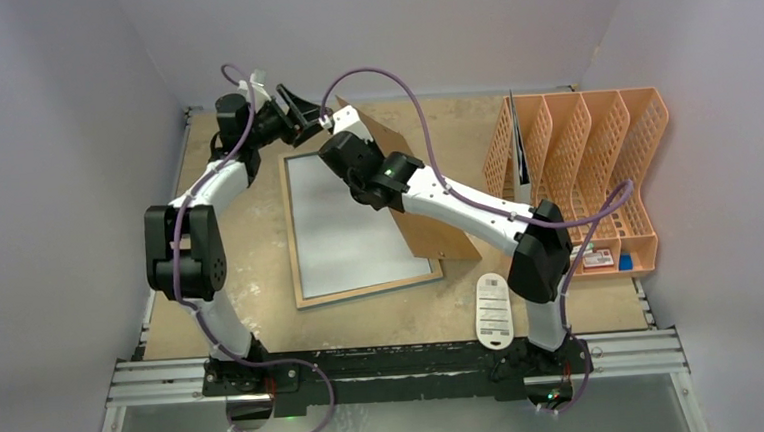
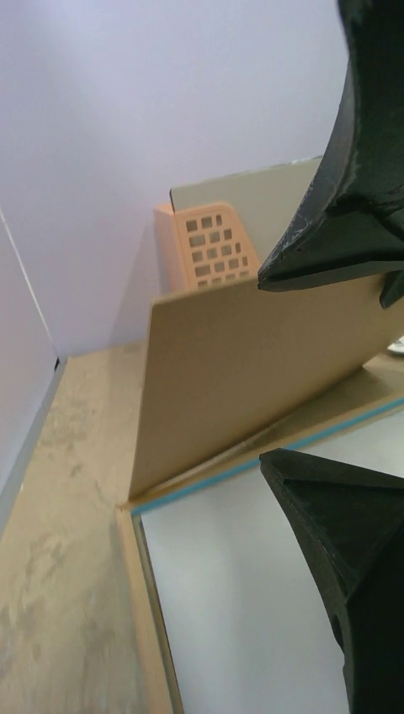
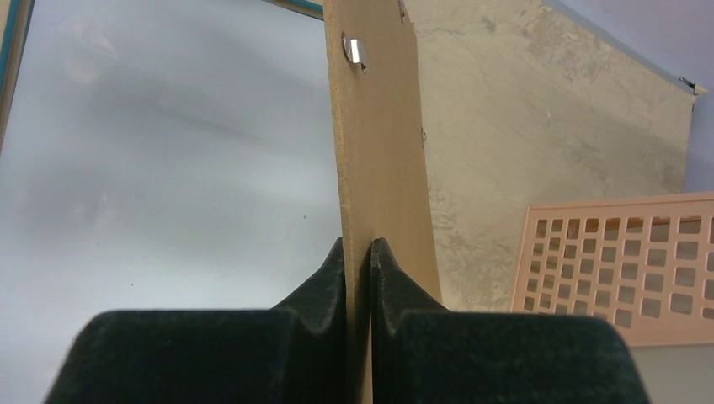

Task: Put the photo into the frame

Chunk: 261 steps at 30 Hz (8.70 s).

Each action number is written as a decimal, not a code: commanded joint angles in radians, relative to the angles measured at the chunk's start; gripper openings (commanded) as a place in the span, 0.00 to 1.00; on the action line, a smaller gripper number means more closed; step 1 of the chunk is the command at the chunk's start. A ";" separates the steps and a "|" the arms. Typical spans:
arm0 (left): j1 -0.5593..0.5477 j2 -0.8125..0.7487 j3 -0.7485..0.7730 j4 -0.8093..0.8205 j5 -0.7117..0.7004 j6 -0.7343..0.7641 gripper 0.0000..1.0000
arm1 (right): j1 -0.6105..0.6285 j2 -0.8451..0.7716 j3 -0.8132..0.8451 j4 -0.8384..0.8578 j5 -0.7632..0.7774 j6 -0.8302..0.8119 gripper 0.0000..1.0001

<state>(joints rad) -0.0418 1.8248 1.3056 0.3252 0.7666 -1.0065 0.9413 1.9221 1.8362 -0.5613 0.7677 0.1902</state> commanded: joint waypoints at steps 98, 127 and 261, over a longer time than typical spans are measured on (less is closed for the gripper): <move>0.184 0.267 0.114 -0.636 0.026 0.549 0.01 | -0.423 0.014 -0.468 0.392 -0.544 0.462 0.99; 0.109 0.293 0.127 -0.611 -0.042 0.484 0.19 | -0.446 -0.136 -0.476 0.371 -0.840 0.311 0.80; 0.116 0.028 -0.166 -0.568 -0.130 0.468 0.50 | -0.432 0.023 -0.424 0.331 -0.864 0.279 0.30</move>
<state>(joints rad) 0.0811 1.9011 1.1465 -0.2752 0.5953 -0.5224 0.5106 1.9720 1.3972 -0.2371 -0.0990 0.4702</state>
